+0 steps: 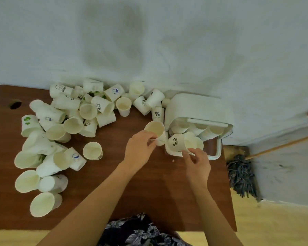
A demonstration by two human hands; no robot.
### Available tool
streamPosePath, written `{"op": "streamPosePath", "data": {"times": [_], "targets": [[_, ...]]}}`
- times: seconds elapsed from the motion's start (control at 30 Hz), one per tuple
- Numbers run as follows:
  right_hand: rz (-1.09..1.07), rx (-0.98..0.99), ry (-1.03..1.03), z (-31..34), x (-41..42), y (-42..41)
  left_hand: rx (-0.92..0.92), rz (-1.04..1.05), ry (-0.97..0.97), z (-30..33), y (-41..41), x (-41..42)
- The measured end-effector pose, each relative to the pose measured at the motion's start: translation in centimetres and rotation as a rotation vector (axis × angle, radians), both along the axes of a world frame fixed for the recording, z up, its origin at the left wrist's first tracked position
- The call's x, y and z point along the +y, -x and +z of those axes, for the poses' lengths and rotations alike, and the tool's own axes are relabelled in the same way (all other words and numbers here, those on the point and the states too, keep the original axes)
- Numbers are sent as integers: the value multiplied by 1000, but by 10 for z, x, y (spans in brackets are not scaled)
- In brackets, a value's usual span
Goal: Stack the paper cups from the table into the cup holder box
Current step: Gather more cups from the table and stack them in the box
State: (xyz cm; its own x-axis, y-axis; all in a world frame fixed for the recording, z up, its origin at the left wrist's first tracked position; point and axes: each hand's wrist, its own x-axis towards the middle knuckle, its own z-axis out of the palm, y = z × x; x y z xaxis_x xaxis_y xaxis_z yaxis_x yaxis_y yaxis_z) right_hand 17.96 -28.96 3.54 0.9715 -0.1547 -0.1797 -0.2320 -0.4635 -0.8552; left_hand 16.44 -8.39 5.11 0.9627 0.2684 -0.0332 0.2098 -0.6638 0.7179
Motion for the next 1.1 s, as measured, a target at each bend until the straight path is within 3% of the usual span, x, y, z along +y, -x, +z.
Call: {"op": "streamPosePath", "data": {"times": [0.17,0.47,0.8,1.1], "targets": [[-26,-47,273,-6,-55,-16,-57,-120,-60,-8,-22,-49],[191,-28,406,-23,-86,-51,64,-125,-149,-33,-40,-92],[290,-22,334,-32,-80,-65,174,-78,-191,-47,-44,-92],[591,-27,266,-33,12,-49,324,251,-295,-47,4,13]]}}
